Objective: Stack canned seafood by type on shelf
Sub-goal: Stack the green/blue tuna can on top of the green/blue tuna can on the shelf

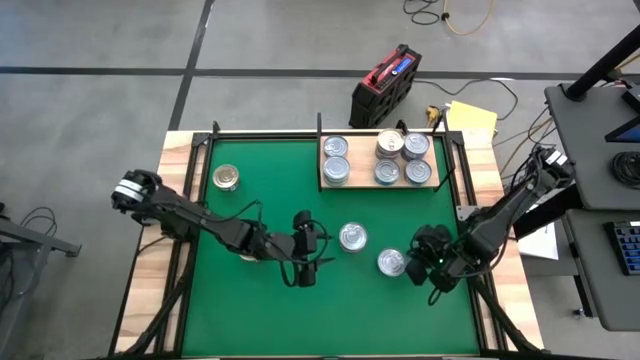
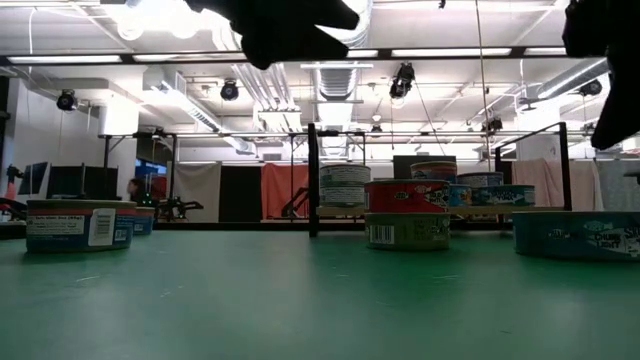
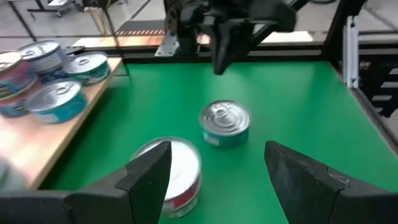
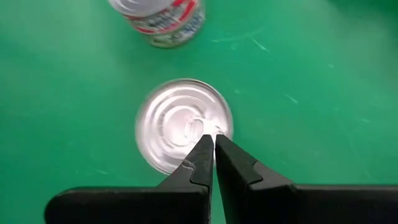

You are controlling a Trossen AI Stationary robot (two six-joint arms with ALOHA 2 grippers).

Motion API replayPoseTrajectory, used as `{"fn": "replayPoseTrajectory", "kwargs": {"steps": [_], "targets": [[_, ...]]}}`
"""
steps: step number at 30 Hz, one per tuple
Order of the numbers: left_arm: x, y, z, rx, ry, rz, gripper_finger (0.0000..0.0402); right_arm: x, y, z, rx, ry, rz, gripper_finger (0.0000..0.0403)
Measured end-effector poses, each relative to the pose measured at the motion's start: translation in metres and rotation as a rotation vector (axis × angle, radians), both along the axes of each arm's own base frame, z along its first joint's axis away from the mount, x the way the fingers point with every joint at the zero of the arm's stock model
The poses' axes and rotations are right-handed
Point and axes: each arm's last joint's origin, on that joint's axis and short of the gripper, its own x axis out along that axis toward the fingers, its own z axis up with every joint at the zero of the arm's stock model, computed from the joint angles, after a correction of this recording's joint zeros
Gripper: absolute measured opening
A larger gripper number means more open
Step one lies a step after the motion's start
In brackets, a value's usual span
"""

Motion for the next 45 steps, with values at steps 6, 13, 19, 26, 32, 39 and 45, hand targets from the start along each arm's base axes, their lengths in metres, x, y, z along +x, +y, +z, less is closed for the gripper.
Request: {"fn": "replayPoseTrajectory", "kwargs": {"steps": [6, 13, 19, 26, 32, 39, 45], "targets": [[0.016, -0.02, -0.028, -0.018, -0.037, -0.036, 0.0242, -0.004, -0.003, -0.012, -0.01, 0.063, -0.025, 0.0009], [0.018, -0.039, -0.047, -0.07, -0.036, -0.057, 0.0242, -0.002, -0.001, -0.03, -0.044, 0.114, -0.047, 0.0009], [0.011, -0.053, -0.047, -0.068, -0.048, -0.037, 0.0242, 0.003, 0.003, -0.041, -0.069, 0.146, -0.058, 0.0009], [0.006, -0.064, -0.047, -0.096, -0.051, -0.045, 0.0242, 0.005, 0.006, -0.048, -0.071, 0.165, -0.076, 0.0009], [0.003, -0.069, -0.047, -0.103, -0.051, -0.056, 0.0242, 0.011, 0.012, -0.054, -0.046, 0.151, -0.042, 0.0009], [0.001, -0.073, -0.047, -0.104, -0.05, -0.066, 0.0242, 0.019, 0.02, -0.064, -0.034, 0.137, -0.001, 0.0009], [0.002, -0.073, -0.051, -0.107, -0.041, -0.063, 0.0242, 0.026, 0.027, -0.066, 0.008, 0.105, 0.056, 0.0009]]}}
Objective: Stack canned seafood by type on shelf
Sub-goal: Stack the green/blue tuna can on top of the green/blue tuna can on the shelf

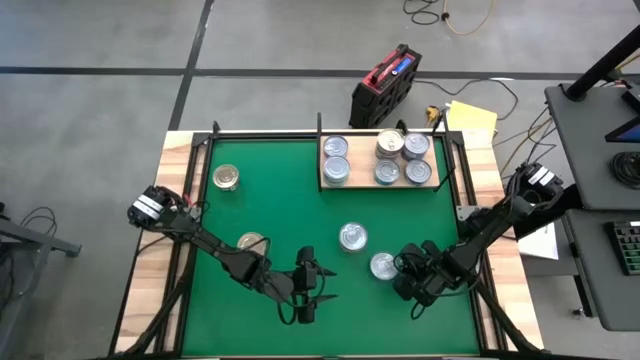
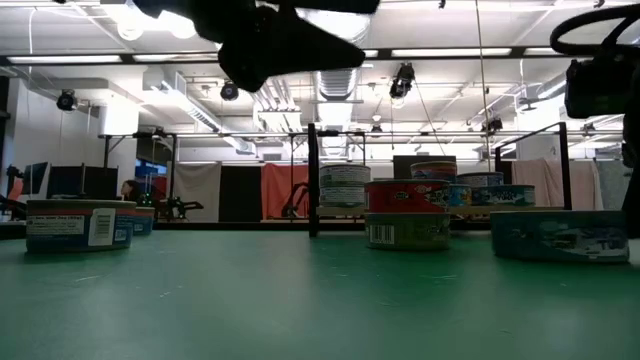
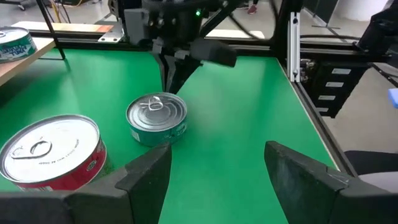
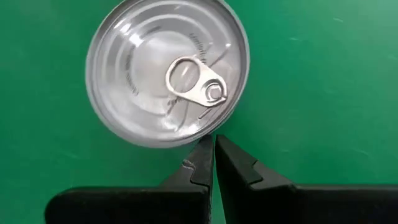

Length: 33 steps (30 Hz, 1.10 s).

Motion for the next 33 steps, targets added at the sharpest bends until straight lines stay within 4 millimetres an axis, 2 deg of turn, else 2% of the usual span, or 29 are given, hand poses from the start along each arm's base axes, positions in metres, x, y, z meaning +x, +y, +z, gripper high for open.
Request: {"fn": "replayPoseTrajectory", "kwargs": {"steps": [5, 9, 15, 21, 33], "targets": [[0.002, -0.001, -0.01, 0.019, 0.025, -0.003, 0.0242, 0.002, 0.001, 0.0, -0.01, -0.015, 0.033, 0.0009], [0.003, -0.002, -0.016, 0.033, 0.038, -0.005, 0.0242, -0.006, -0.007, 0.001, -0.052, 0.053, -0.02, 0.0009], [0.004, -0.002, -0.018, 0.053, 0.042, -0.012, 0.0242, -0.018, -0.02, 0.005, -0.21, 0.093, -0.078, 0.0009], [0.004, -0.002, -0.018, 0.053, 0.036, -0.012, 0.0242, -0.011, -0.02, 0.004, -0.343, -0.011, 0.015, 0.0009], [0.004, -0.002, -0.018, 0.045, 0.035, -0.009, 0.0242, 0.009, -0.003, 0.002, -0.261, -0.138, 0.148, 0.0009]]}}
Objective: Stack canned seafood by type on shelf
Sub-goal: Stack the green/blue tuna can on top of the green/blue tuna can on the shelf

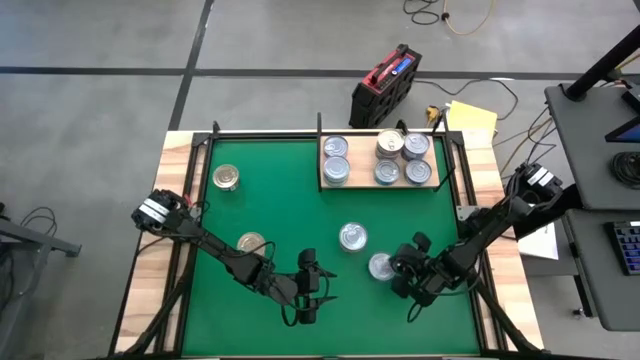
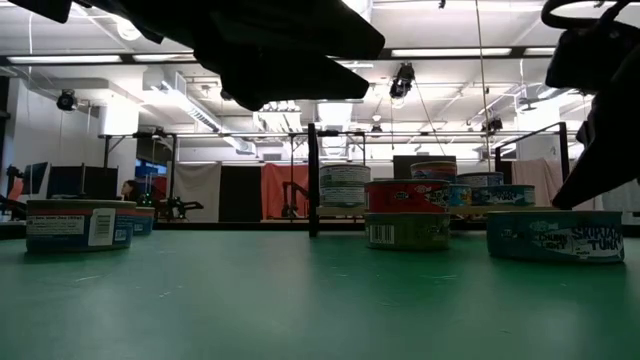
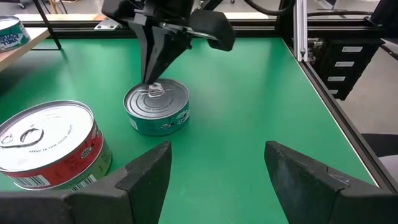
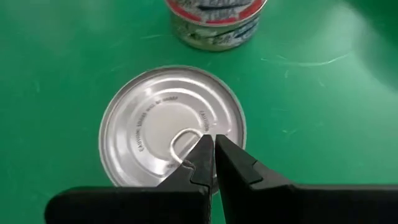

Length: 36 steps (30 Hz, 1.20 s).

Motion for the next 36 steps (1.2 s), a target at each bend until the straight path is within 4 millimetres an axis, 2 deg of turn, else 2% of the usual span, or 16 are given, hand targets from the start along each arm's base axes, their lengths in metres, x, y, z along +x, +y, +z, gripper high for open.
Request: {"fn": "replayPoseTrajectory", "kwargs": {"steps": [13, 22, 29, 36], "targets": [[0.001, -0.001, 0.002, -0.016, -0.023, 0.001, 0.0242, 0.006, 0.006, 0.003, 0.036, -0.036, 0.056, 0.0009], [0.001, -0.001, 0.004, -0.018, -0.038, -0.001, 0.0242, -0.004, -0.005, 0.022, 0.01, -0.02, 0.004, 0.0009], [0.002, -0.001, 0.004, -0.024, -0.042, -0.001, 0.0242, -0.004, -0.018, 0.005, -0.06, 0.044, -0.052, 0.0009], [0.001, -0.002, 0.004, -0.033, -0.045, 0.0, 0.0242, 0.004, -0.011, -0.003, -0.012, 0.018, -0.022, 0.0009]]}}
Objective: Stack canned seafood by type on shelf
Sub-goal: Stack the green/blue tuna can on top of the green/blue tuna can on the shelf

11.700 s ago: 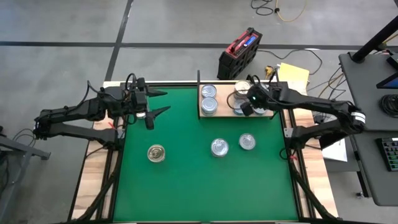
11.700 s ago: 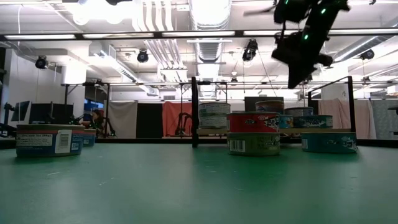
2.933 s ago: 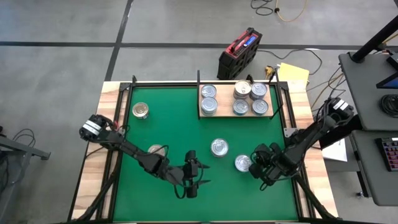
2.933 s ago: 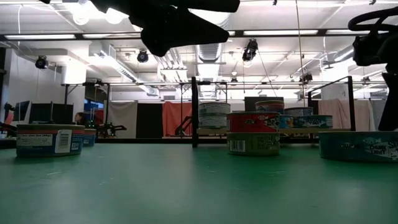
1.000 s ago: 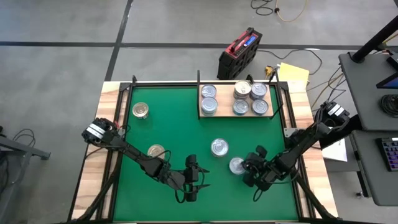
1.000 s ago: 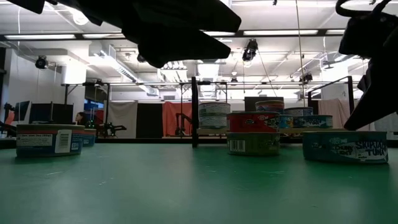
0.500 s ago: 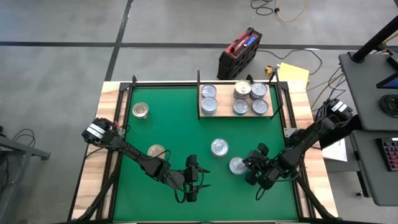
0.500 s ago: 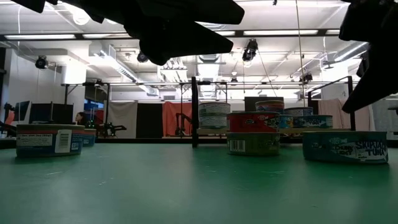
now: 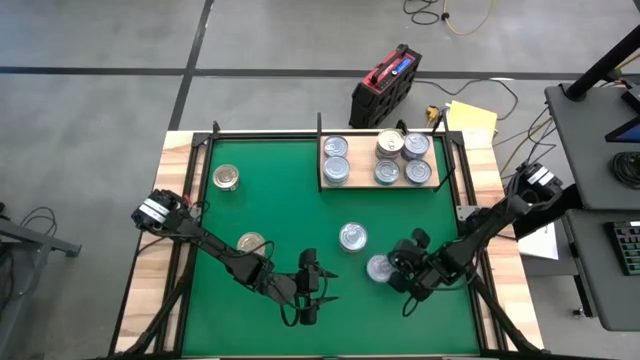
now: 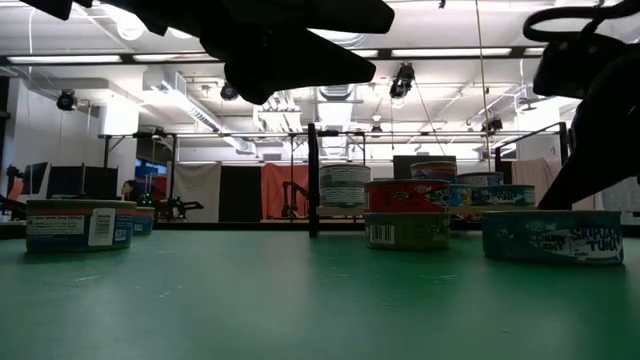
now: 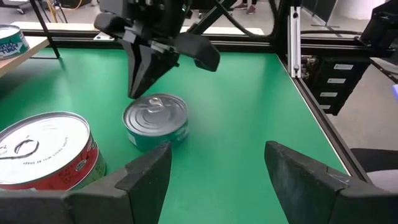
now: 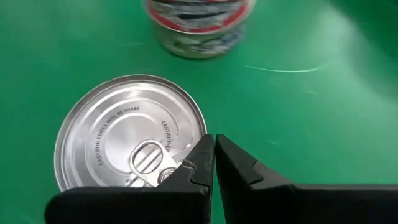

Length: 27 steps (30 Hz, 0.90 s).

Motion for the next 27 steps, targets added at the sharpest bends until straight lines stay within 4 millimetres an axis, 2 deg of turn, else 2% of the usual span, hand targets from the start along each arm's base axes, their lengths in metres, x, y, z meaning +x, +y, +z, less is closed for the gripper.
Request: {"fn": "replayPoseTrajectory", "kwargs": {"steps": [9, 14, 18, 22, 27], "targets": [[0.0, 0.0, 0.0, -0.003, -0.004, 0.0, 0.0242, 0.013, 0.011, 0.004, 0.063, -0.072, 0.091, 0.0009], [0.001, 0.0, 0.003, -0.024, -0.027, 0.004, 0.0241, 0.008, 0.009, 0.025, 0.11, -0.064, 0.06, 0.0009], [0.006, -0.001, -0.002, -0.01, -0.076, 0.028, 0.0227, -0.004, 0.002, 0.039, 0.207, -0.021, 0.038, 0.0009], [0.018, -0.001, -0.016, 0.005, -0.123, 0.033, 0.0187, -0.015, -0.004, 0.049, 0.303, 0.027, 0.009, 0.0009], [0.039, 0.001, -0.031, 0.039, -0.109, 0.057, 0.0093, -0.021, -0.005, 0.054, 0.416, 0.079, 0.0, 0.0009]]}}
